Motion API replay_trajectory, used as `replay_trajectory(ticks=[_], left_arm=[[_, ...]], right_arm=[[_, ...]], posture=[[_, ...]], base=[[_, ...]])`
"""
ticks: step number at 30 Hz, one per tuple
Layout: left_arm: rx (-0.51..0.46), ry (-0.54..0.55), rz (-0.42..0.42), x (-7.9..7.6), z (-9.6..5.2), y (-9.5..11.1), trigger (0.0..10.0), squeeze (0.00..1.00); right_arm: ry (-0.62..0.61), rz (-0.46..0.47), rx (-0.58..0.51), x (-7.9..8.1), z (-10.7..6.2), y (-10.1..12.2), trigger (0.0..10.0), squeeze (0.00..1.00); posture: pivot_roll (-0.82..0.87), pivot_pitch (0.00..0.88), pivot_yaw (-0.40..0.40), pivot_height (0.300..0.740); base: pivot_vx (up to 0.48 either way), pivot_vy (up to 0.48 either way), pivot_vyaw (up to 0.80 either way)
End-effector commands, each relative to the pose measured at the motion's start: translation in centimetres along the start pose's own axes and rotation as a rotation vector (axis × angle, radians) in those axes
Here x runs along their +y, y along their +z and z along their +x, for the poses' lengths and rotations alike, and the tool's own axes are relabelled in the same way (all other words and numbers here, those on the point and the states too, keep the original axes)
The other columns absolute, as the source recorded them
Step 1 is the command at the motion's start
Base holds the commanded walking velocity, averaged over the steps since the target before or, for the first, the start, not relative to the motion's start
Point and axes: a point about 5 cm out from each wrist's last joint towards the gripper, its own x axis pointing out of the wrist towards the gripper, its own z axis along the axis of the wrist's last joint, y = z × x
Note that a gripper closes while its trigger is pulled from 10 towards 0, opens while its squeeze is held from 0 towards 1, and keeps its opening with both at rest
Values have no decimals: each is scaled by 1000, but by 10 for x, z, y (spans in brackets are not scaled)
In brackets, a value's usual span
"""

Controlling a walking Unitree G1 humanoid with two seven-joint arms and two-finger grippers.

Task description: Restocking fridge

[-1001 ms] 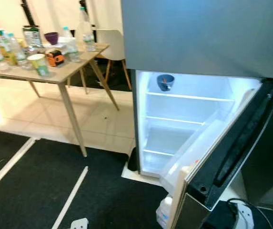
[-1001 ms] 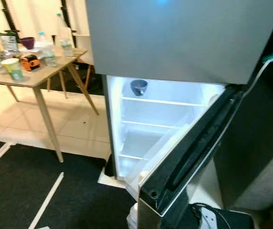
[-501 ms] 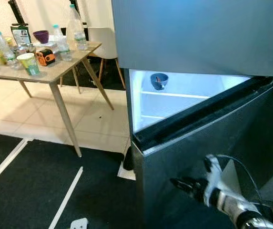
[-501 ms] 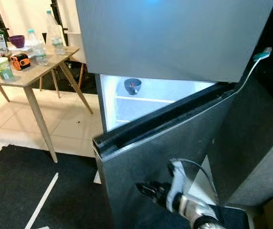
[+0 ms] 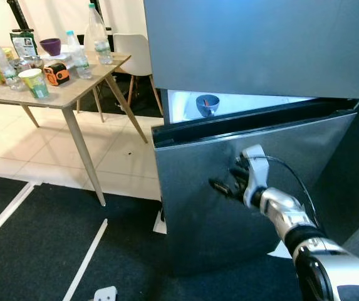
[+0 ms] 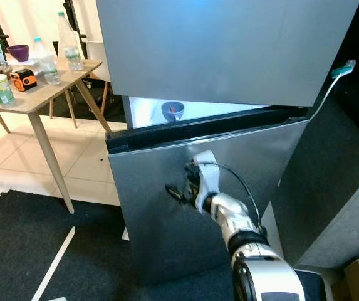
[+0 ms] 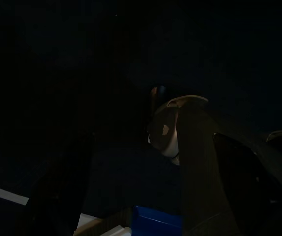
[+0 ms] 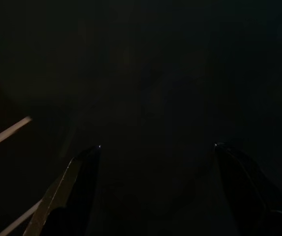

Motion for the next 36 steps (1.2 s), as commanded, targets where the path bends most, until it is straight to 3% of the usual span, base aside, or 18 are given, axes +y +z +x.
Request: replay_trajectory(ticks=[1, 6, 10, 11, 12, 14, 15, 16, 17, 19, 21, 22, 23, 25, 26, 28, 30, 36], left_arm=[[11, 2, 12, 1, -1, -4, 10000, 0], [11, 5, 13, 2, -1, -3, 10000, 0], [11, 7, 12, 2, -1, -4, 10000, 0], [11, 7, 12, 2, -1, -4, 10000, 0], [12, 8, 12, 2, -1, -4, 10000, 0], [12, 8, 12, 2, -1, -4, 10000, 0], [13, 8, 12, 2, -1, -4, 10000, 0], [13, 8, 12, 2, -1, -4, 10000, 0], [14, 9, 12, 2, -1, -5, 10000, 0], [14, 9, 12, 2, -1, -5, 10000, 0], [12, 12, 11, 3, -1, -4, 10000, 0], [12, 12, 11, 3, -1, -4, 10000, 0], [6, 14, 3, 3, -1, -3, 10000, 0], [0, 16, 6, 4, -1, -2, 10000, 0], [0, 16, 6, 4, -1, -2, 10000, 0], [6, 5, 23, 3, -1, -1, 10000, 0], [8, 0, 34, 3, -1, 0, 10000, 0], [4, 0, 44, 2, 0, 1, 10000, 0]], right_arm=[[-104, -20, -61, -8, 3, 16, 10000, 0], [-150, -81, -27, -11, 1, 12, 10000, 0], [-145, -55, 118, -10, -11, -28, 10000, 0], [-145, -55, 118, -10, -11, -28, 10000, 0], [-157, -46, 196, -11, -21, -50, 10000, 0], [-157, -46, 196, -11, -21, -50, 10000, 0], [-192, -34, 280, -14, -35, -75, 10000, 0], [-192, -34, 280, -14, -35, -75, 10000, 0], [-244, 1, 400, -19, -59, -109, 10000, 0], [-244, 1, 400, -19, -59, -109, 10000, 0], [-343, 58, 623, -21, -112, -166, 10000, 0], [-343, 58, 623, -21, -112, -166, 10000, 0], [-373, 85, 708, -19, -135, -186, 10000, 0], [-402, 117, 812, -15, -163, -208, 10000, 0], [-402, 117, 812, -15, -163, -208, 10000, 0], [-416, 132, 895, -8, -187, -225, 10000, 0], [-418, 131, 937, -5, -199, -233, 10000, 0], [-422, 131, 991, -2, -215, -241, 10000, 0]], posture=[[8, 0, 6, 740], [9, 0, 2, 740], [5, 0, 5, 740], [5, 0, 5, 740], [7, 0, 5, 740], [7, 0, 5, 740], [7, 0, 5, 740], [7, 0, 5, 740], [6, 0, 8, 740], [6, 0, 8, 740], [4, 0, 12, 740], [4, 0, 12, 740], [4, 0, 13, 740], [3, 0, 15, 740], [3, 0, 15, 740], [2, 0, 17, 740], [0, 0, 20, 740], [-2, 0, 21, 740]], base=[[0, 0, 0], [0, 0, 0], [0, 0, 0], [0, 0, 0], [0, 0, 0], [0, 0, 0], [0, 0, 0], [0, 0, 0], [0, 0, 0], [0, 0, 0], [0, 0, 0], [0, 0, 0], [0, 0, 0], [0, 0, 0], [0, 0, 0], [0, 0, 0], [0, 0, 0], [0, 0, 0]])
